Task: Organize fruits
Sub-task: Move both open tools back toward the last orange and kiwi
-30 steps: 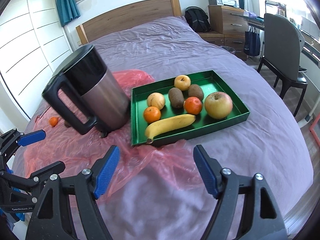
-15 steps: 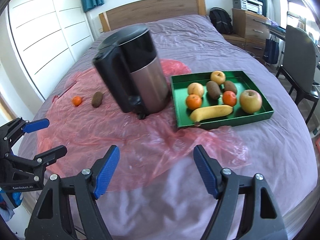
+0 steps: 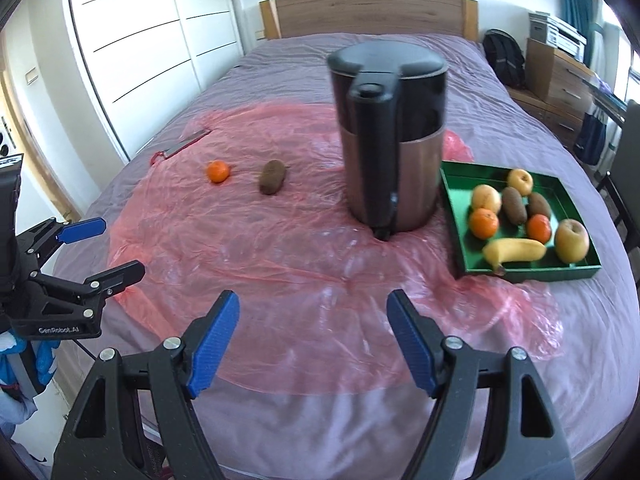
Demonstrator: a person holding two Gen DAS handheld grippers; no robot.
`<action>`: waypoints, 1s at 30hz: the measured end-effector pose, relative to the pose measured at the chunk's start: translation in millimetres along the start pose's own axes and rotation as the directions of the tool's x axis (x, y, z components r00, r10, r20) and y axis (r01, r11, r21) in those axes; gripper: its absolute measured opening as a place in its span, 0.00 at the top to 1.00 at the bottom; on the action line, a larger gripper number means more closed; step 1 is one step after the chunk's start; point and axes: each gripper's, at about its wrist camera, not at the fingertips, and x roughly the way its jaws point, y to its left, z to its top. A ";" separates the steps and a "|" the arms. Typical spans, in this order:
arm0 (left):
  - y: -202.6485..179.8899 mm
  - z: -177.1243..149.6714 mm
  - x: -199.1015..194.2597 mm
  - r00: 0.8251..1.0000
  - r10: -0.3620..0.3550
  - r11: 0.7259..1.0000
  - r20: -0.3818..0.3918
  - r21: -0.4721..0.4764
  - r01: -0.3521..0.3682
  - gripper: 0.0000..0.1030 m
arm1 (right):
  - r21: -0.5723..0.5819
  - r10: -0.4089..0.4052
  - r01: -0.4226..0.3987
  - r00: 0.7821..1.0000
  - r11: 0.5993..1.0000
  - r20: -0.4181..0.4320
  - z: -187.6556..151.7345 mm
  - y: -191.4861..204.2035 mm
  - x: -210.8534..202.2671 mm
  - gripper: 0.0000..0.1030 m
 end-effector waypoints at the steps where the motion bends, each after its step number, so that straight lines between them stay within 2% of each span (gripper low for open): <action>1: 9.9 -3.7 3.0 1.000 0.002 1.000 -0.007 -0.016 -0.002 0.10 | -0.006 0.005 -0.005 1.000 1.000 -0.003 2.7 5.8 2.8 0.00; 17: 111.0 -20.6 55.4 0.997 0.034 0.975 -0.062 -0.218 -0.047 0.10 | -0.110 0.060 -0.068 0.995 0.992 -0.074 41.6 71.6 76.6 0.00; 24: 142.6 -4.3 82.3 0.999 0.029 0.944 -0.042 -0.328 -0.041 0.10 | -0.126 0.087 -0.102 0.990 0.987 -0.114 57.8 85.1 119.7 0.00; 30: 158.0 13.4 110.2 0.999 0.011 0.925 -0.033 -0.380 -0.023 0.10 | -0.125 0.105 -0.122 0.986 0.985 -0.130 74.4 90.1 154.9 0.00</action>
